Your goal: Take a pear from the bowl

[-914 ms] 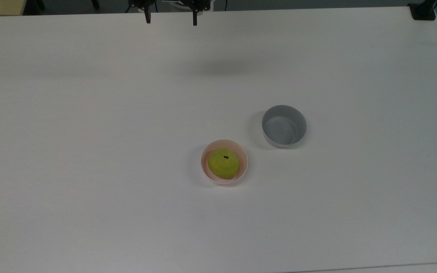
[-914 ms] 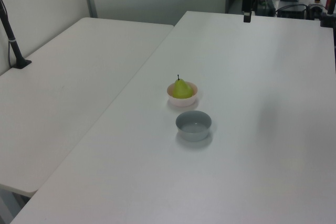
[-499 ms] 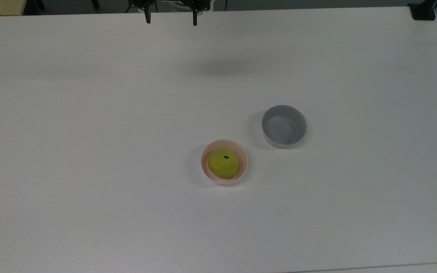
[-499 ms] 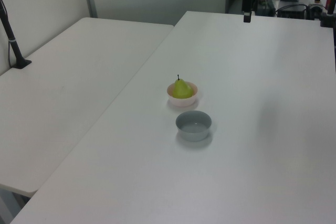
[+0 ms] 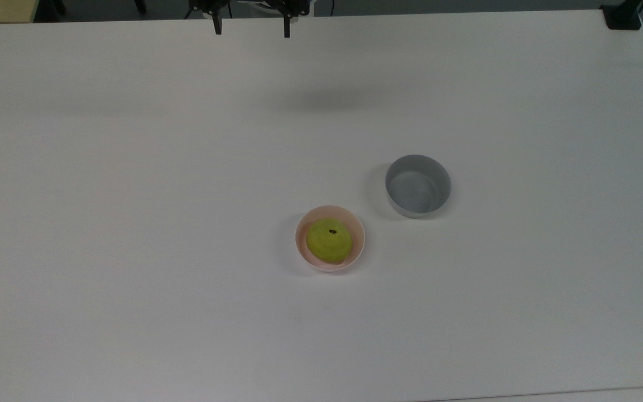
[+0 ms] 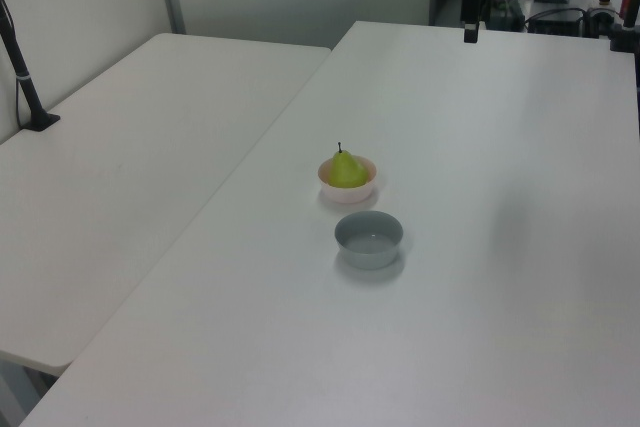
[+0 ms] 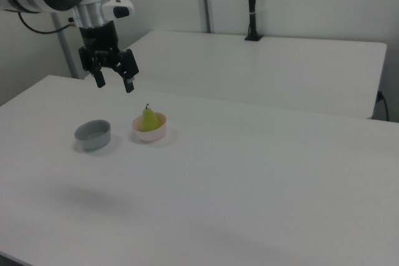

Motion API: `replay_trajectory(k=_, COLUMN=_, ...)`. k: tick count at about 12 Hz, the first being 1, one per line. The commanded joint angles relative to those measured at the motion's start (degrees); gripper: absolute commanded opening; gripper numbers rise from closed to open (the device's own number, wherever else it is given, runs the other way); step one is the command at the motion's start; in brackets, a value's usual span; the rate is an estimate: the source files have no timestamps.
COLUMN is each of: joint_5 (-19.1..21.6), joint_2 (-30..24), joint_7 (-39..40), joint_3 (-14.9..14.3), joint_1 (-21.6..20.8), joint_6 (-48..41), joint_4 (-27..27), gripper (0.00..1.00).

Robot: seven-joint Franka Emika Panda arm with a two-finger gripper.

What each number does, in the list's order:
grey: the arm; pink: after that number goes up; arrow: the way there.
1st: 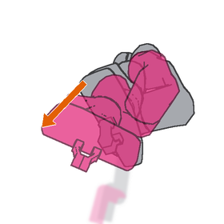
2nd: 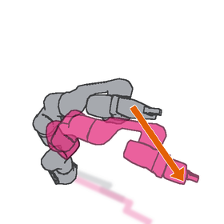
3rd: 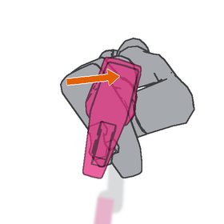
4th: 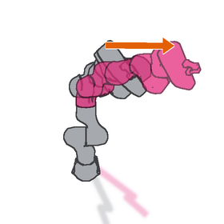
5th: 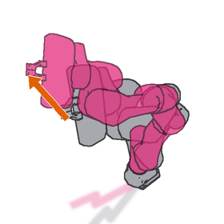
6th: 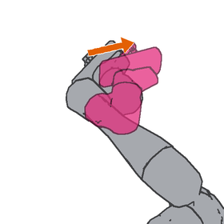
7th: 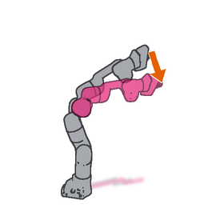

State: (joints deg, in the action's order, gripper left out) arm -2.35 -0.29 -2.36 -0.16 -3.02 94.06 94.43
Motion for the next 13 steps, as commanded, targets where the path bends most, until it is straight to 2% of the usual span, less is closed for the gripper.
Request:
replay_trajectory(k=1, joint_5=0.9, joint_2=-0.1, joint_7=1.7, joint_3=-0.1, joint_1=0.0, joint_6=-1.2, joint_4=-0.2, gripper=1.0)
replay_trajectory(k=7, joint_5=1.2, joint_2=0.5, joint_7=1.8, joint_3=-0.1, joint_1=0.0, joint_6=0.6, joint_4=-0.2, gripper=1.0)
replay_trajectory(k=13, joint_5=2.0, joint_2=6.2, joint_7=2.2, joint_3=0.4, joint_1=-0.5, joint_6=10.9, joint_4=-0.3, gripper=1.0)
